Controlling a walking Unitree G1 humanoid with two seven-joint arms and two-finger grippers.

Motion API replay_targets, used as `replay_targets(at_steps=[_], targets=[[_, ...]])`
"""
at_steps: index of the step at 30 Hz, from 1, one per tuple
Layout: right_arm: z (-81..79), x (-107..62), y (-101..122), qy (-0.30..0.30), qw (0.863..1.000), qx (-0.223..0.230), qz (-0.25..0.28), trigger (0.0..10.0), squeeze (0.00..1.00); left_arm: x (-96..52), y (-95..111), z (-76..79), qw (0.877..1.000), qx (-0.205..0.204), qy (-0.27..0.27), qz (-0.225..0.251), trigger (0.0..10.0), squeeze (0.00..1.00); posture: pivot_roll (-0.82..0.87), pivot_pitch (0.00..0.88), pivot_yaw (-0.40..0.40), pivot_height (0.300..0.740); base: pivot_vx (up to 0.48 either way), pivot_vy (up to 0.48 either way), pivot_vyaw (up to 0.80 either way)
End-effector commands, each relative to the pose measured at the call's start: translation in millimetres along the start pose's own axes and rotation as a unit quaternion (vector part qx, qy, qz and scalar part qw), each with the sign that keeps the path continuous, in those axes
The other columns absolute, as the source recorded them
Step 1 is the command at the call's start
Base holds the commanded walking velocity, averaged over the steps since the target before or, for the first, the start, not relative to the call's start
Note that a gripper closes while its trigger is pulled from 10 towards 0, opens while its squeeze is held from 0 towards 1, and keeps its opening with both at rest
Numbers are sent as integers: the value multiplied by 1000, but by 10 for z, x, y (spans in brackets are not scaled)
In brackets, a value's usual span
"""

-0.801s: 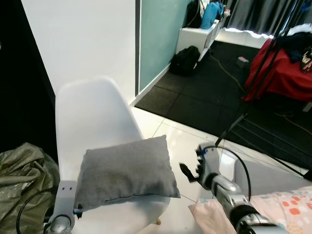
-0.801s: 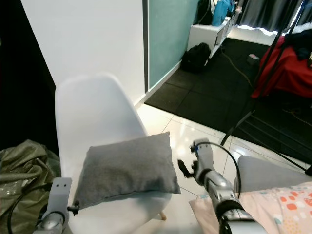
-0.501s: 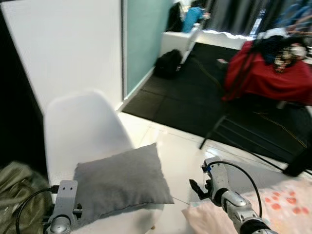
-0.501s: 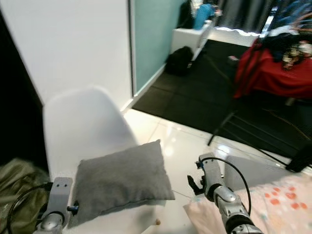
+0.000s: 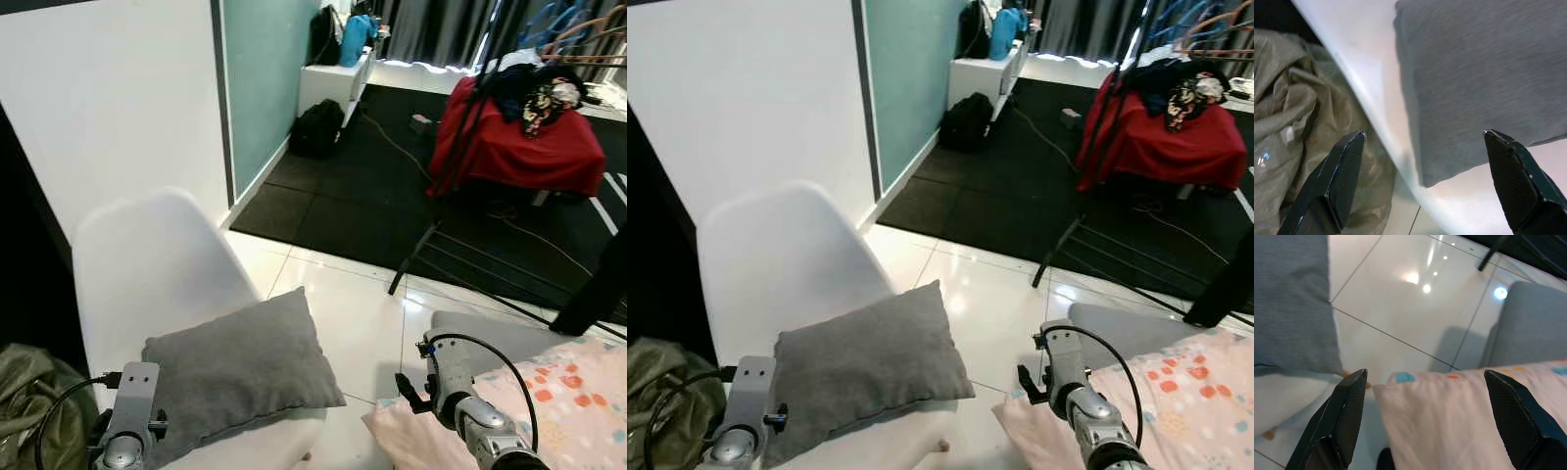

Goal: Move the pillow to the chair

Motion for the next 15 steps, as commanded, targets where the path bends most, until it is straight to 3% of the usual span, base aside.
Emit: replay_targets(at_steps=[1,9,15], targets=[[5,-15,-64,-5,1000,16,-11,10000,0,-18,-73,5,1000,8,-5,-12,10000,0,-76,74,-78,740,0,0,0],[0,-9,-63,-8,1000,24,-15,10000,0,-18,-108,-7,1000,5,-2,-27,10000,0,-76,72,-76,740,-462,0,0],[-27,-5,-82,-7,999,22,-22,10000,0,-24,-119,7,1000,15,-10,-26,10000,0,-71,57,-63,740,0,0,0]])
Point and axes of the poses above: a point about 5 cm out from each wrist's last joint towards the gripper, its own x axis pointing out of the wrist towards the gripper, its own y axis along the axis of the wrist's last joint, z = x × y, the point moved 2 cm from there along x, pointing out of the wrist towards the gripper, and after that the axes turned 13 degrees about -x, right-handed, at the moved point
